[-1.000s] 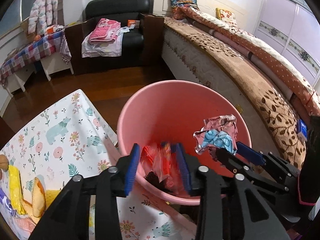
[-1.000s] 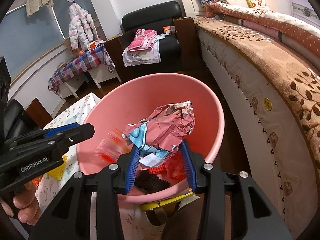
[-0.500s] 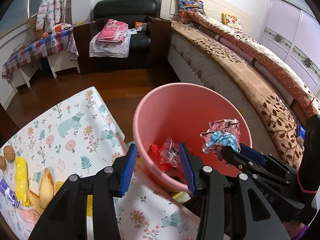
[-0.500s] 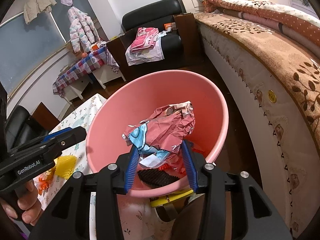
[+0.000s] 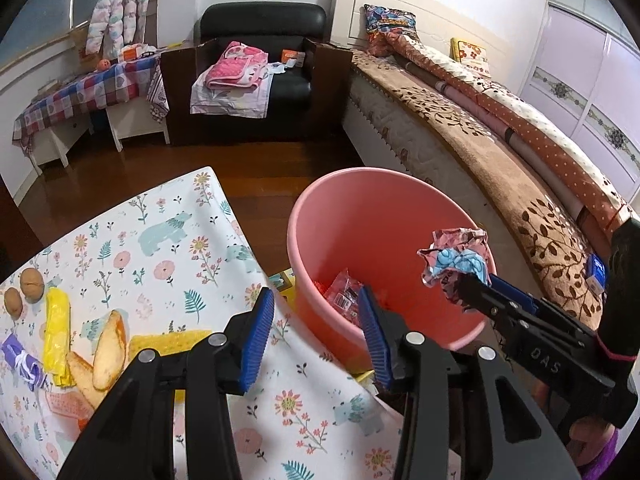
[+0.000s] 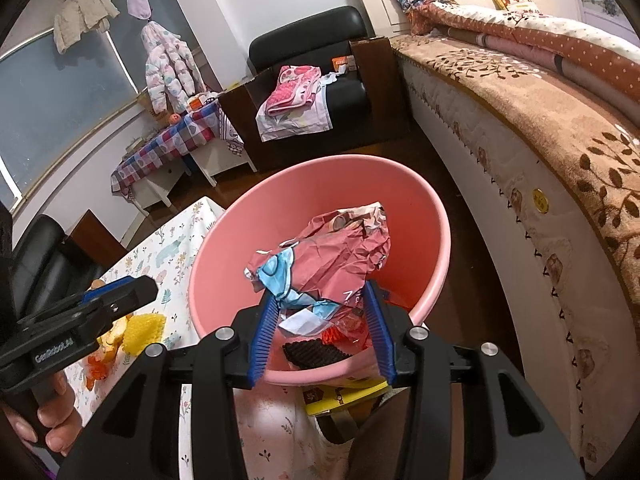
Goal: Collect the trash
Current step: 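Move the open left tool back over the table while the right tool holds the foil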
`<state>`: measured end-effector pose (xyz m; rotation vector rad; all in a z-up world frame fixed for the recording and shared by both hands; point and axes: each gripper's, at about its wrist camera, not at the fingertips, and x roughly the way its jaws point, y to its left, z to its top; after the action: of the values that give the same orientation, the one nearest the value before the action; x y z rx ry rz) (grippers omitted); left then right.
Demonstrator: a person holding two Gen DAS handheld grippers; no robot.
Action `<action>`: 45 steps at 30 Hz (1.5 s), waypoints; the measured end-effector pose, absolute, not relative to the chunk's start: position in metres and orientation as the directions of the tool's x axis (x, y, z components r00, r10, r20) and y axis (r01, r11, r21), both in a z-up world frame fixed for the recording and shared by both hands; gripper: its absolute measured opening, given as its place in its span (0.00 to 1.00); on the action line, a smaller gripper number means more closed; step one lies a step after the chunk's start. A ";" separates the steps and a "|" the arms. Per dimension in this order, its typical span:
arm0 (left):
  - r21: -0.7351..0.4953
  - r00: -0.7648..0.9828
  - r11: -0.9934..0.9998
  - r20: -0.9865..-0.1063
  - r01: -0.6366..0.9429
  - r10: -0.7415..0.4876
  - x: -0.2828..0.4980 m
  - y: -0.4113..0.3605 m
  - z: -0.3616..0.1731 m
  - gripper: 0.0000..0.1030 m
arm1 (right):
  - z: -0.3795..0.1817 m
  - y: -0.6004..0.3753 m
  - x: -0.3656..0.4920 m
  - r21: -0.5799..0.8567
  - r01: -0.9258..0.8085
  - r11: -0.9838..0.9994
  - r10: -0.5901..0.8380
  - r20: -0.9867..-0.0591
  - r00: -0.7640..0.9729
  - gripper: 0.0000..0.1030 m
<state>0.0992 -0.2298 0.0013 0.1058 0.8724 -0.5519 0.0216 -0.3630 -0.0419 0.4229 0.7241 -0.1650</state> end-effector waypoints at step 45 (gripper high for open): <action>-0.192 0.634 0.938 -0.697 0.288 -0.337 0.020 -0.057 0.020 0.42 | -0.006 -0.254 -0.008 0.305 0.041 0.952 0.151 -0.579 0.801 0.43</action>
<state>0.0200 -0.0574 0.0204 -0.0645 0.8095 -0.3572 -0.0083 -0.2539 -0.0059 0.3125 0.6420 0.0599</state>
